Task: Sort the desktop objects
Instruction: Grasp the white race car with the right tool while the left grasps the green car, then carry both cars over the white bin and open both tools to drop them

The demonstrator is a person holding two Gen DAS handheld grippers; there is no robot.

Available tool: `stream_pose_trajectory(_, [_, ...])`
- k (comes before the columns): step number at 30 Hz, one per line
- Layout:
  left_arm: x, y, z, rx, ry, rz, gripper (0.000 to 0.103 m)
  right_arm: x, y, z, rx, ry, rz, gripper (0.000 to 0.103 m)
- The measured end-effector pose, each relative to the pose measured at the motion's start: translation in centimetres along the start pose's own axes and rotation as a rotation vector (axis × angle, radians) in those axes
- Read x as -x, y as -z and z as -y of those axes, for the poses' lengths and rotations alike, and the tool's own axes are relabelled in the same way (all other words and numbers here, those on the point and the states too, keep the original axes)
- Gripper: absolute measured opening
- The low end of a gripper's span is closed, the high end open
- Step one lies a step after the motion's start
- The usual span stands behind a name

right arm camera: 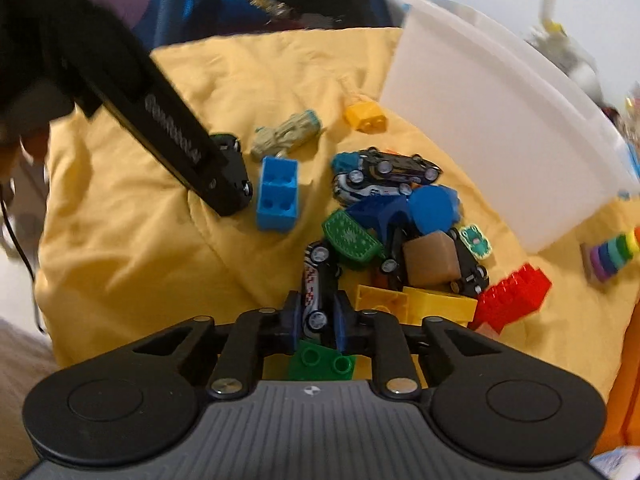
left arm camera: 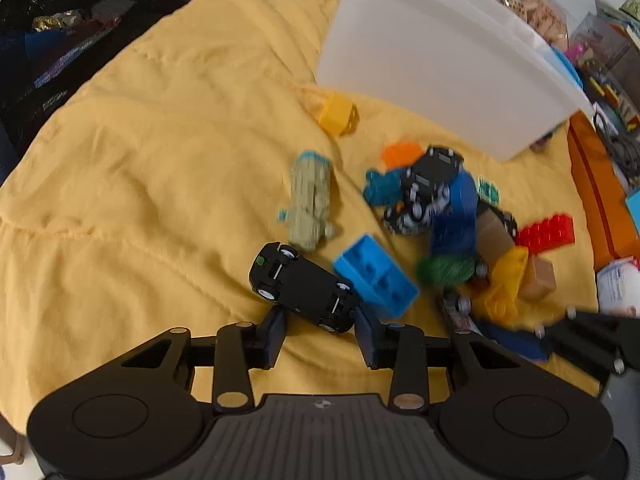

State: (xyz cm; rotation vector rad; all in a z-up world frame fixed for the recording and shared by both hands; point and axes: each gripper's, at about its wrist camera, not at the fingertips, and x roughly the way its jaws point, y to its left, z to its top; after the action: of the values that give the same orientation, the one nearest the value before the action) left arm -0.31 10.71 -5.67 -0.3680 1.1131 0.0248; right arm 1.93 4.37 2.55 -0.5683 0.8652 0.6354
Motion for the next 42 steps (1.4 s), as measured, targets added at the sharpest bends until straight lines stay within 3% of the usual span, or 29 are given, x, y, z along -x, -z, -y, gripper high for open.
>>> stream_pose_trajectory(2, [0.0,-0.5,-0.1,0.01,-0.007,0.016,0.031,0.5,0.3,0.8,-0.069,-0.049,0.009,0.018])
stream_pose_trajectory(4, [-0.1,-1.0,-0.6,0.063,0.007,0.019,0.031,1.0,0.6,1.7,-0.139,-0.125,0.011,0.018])
stream_pose_trajectory(8, [-0.3,-1.6,-2.1,0.191,0.044,0.016,0.042,1.8,2.1,2.8,-0.236,-0.251,0.025,0.018])
stream_pose_trajectory(12, [-0.8,-2.4,-1.9,0.209,0.041,0.053,0.052,1.7,2.2,2.7,-0.287,-0.261,0.02,0.018])
stream_pose_trajectory(13, [-0.8,-2.5,-1.6,0.194,0.037,0.063,0.043,1.8,2.2,2.6,-0.284,-0.258,0.022,0.018])
stream_pose_trajectory(14, [-0.7,-2.5,-1.3,0.16,0.036,0.073,0.032,1.7,2.1,2.6,-0.279,-0.255,0.022,0.018])
stream_pose_trajectory(17, [0.2,-2.1,0.2,0.005,-0.001,0.081,0.032,1.5,2.0,2.7,-0.268,-0.255,0.025,0.018])
stream_pose_trajectory(22, [2.2,0.6,2.5,-0.331,-0.15,0.055,0.032,1.5,2.6,3.7,-0.317,-0.307,0.037,0.018])
stream_pose_trajectory(24, [2.7,2.1,3.3,-0.461,-0.211,0.037,0.032,1.2,2.8,4.5,-0.365,-0.382,0.038,0.018])
stream_pose_trajectory(26, [2.7,3.3,4.0,-0.559,-0.271,0.028,0.032,0.6,3.0,5.4,-0.434,-0.532,0.024,0.018])
stream_pose_trajectory(28, [2.2,3.8,4.7,-0.604,-0.301,0.008,0.032,-0.3,3.3,5.8,-0.493,-0.644,0.001,0.018])
stream_pose_trajectory(29, [2.1,3.9,5.0,-0.606,-0.301,0.01,0.033,-0.9,3.5,5.9,-0.51,-0.658,-0.017,0.018])
stream_pose_trajectory(32, [2.5,4.5,5.9,-0.617,-0.29,0.037,0.037,-1.3,3.8,6.5,-0.553,-0.622,-0.029,0.023])
stream_pose_trajectory(35, [2.6,5.4,7.0,-0.632,-0.252,0.051,0.039,0.6,3.5,6.3,-0.472,-0.471,0.021,0.03])
stream_pose_trajectory(39, [3.3,6.8,8.4,-0.639,-0.16,0.056,0.041,1.3,3.2,5.5,-0.387,-0.375,0.04,0.032])
stream_pose_trajectory(42, [3.8,7.6,9.0,-0.632,-0.146,0.067,0.041,1.2,2.8,5.1,-0.367,-0.341,0.042,0.034])
